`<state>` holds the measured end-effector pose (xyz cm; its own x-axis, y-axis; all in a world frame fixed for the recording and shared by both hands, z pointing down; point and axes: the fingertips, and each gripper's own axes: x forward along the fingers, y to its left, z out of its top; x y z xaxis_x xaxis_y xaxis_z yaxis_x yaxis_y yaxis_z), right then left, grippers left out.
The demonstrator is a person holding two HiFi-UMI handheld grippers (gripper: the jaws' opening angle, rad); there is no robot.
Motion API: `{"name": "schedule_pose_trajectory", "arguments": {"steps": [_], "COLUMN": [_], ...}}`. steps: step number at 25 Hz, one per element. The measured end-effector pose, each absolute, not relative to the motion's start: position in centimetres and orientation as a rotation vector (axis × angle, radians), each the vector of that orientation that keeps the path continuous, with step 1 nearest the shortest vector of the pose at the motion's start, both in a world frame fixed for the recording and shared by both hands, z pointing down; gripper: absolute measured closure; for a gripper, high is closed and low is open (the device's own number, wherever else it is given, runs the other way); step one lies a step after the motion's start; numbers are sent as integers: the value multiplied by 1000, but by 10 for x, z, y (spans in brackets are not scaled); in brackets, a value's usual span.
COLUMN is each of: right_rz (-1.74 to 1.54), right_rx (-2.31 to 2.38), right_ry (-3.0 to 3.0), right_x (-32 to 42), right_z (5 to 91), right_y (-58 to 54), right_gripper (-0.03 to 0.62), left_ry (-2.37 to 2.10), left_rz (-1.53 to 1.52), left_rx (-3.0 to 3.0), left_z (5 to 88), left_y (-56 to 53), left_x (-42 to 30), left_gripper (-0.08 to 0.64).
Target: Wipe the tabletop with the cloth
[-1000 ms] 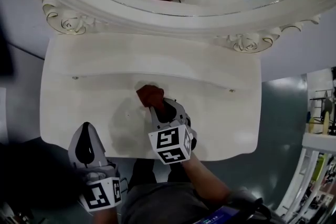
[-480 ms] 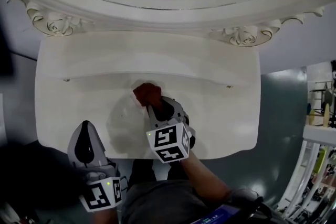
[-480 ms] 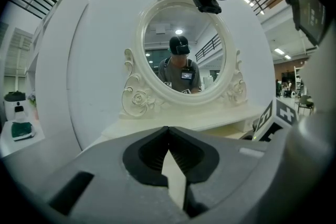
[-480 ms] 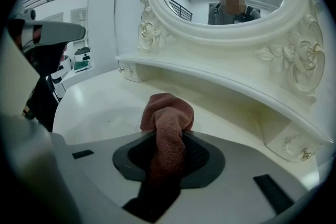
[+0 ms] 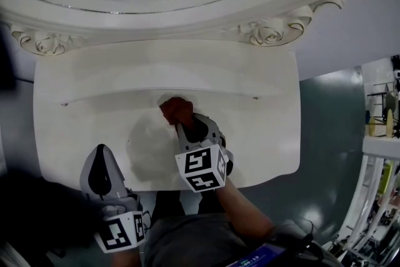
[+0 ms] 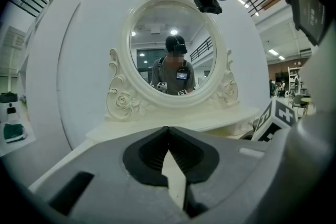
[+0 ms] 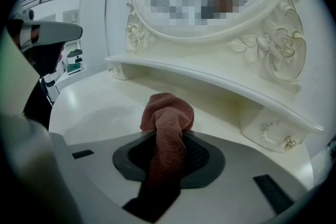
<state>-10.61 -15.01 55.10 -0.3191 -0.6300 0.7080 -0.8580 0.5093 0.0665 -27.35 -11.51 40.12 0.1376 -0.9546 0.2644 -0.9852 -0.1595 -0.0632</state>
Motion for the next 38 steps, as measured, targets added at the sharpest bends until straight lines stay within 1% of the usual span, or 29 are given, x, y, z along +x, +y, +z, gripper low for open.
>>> {"name": "schedule_pose_trajectory", "arguments": {"steps": [28, 38], "right_rz": [518, 543], "right_rx": [1481, 1581], "right_ry": [-1905, -1837], "right_x": [92, 172], "right_z": [548, 546], "right_y": [-112, -89], "right_gripper": [489, 491], "left_ry": [-1719, -1623], "left_rz": [375, 377], "left_rx": [2486, 2577], "left_z": [394, 388], "left_y": [-114, -102], "left_x": [-105, -33], "left_gripper": [549, 549]}}
